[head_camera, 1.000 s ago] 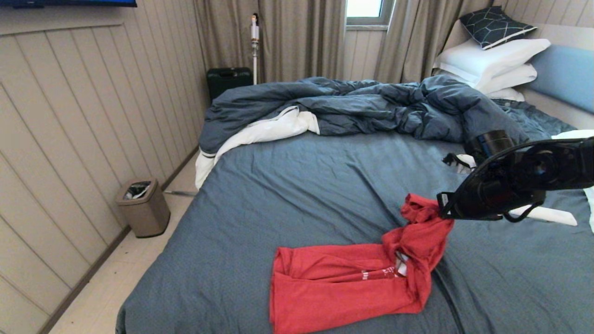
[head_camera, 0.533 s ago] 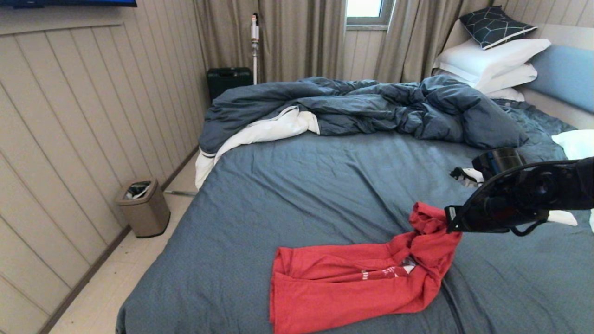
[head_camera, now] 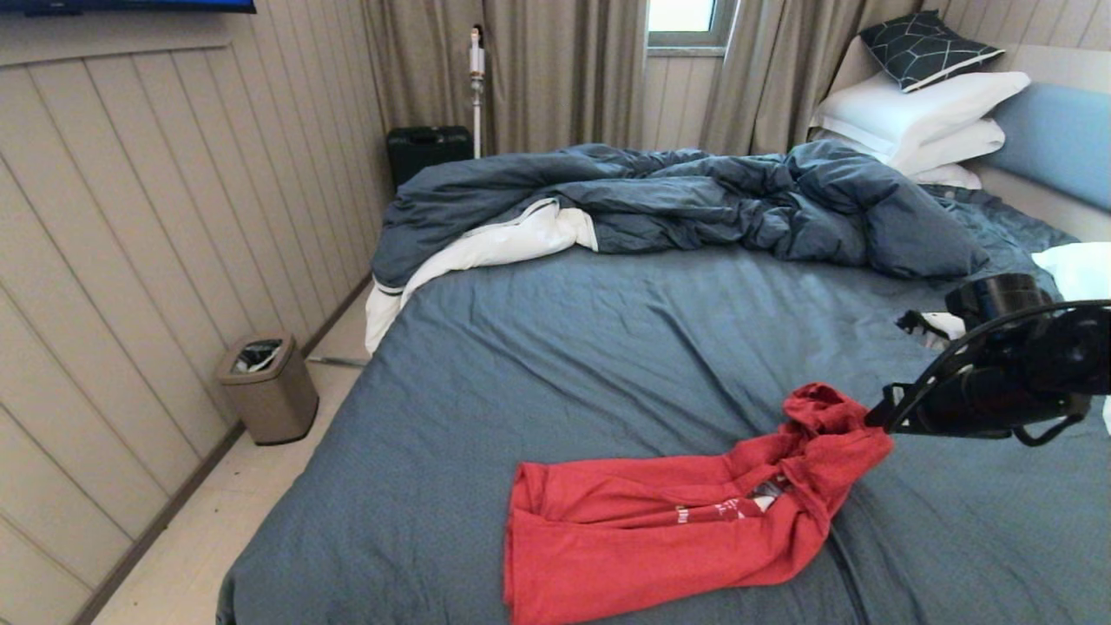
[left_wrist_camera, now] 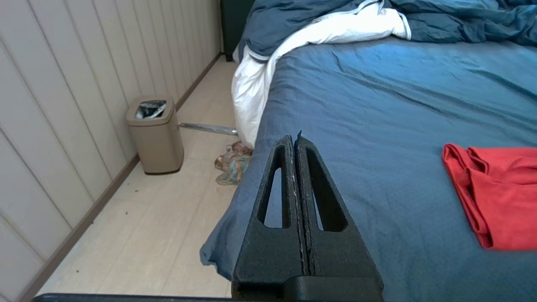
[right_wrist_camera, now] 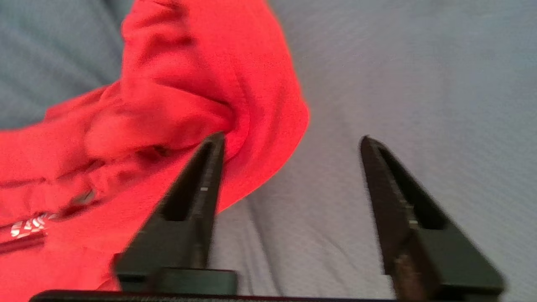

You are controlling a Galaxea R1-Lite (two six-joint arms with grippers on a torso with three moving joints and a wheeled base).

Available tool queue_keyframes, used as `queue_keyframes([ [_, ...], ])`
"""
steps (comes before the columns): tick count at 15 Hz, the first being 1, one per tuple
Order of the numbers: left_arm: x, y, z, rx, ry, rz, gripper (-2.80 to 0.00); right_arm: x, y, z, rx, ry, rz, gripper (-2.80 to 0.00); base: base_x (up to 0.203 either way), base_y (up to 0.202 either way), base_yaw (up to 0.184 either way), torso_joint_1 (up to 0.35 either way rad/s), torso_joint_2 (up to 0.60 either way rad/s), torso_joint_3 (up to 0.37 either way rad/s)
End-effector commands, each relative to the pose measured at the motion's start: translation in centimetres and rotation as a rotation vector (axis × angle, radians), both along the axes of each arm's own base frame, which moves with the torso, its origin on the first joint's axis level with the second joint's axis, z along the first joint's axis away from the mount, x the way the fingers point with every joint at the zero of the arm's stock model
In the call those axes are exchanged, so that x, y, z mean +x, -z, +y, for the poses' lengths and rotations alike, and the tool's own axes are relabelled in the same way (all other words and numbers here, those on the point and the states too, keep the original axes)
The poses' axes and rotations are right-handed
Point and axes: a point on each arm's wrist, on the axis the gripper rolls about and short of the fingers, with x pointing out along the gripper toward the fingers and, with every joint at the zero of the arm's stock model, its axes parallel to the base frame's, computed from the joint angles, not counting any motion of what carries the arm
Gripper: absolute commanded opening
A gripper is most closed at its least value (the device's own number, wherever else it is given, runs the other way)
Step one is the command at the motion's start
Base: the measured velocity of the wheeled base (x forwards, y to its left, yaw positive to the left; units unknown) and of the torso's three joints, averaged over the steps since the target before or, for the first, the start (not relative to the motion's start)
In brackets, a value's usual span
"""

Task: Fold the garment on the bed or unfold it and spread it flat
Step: Unford the red T-shirt

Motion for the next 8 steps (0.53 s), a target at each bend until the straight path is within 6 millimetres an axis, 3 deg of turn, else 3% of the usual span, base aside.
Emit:
queue_keyframes([
  [1,0.0,0.0,0.0,0.000,-0.001,0.001,-2.80,-0.9,-1.7,-0.3,-0.005,0.009,-0.051,0.00,0.000,0.000,0.000,0.000,0.00,0.000],
  [4,0.0,0.0,0.0,0.000,-0.001,0.001,-2.80,-2.9,-4.6,0.1,-0.001,-0.011,-0.140,0.00,0.000,0.000,0.000,0.000,0.00,0.000],
  [6,0.0,0.0,0.0,0.000,-0.001,0.001,-2.80,-4.5,-5.3,0.9,0.002,-0.033,-0.159,0.00,0.000,0.000,0.000,0.000,0.00,0.000],
  [7,0.0,0.0,0.0,0.000,-0.001,0.001,-2.80,-5.0,-4.8,1.7,0.009,-0.059,-0.144,-2.37,0.000,0.000,0.000,0.000,0.00,0.000],
  [8,0.0,0.0,0.0,0.000,-0.001,0.001,-2.80,-5.4,-4.2,2.8,0.016,-0.092,-0.125,-2.80,0.000,0.000,0.000,0.000,0.00,0.000],
])
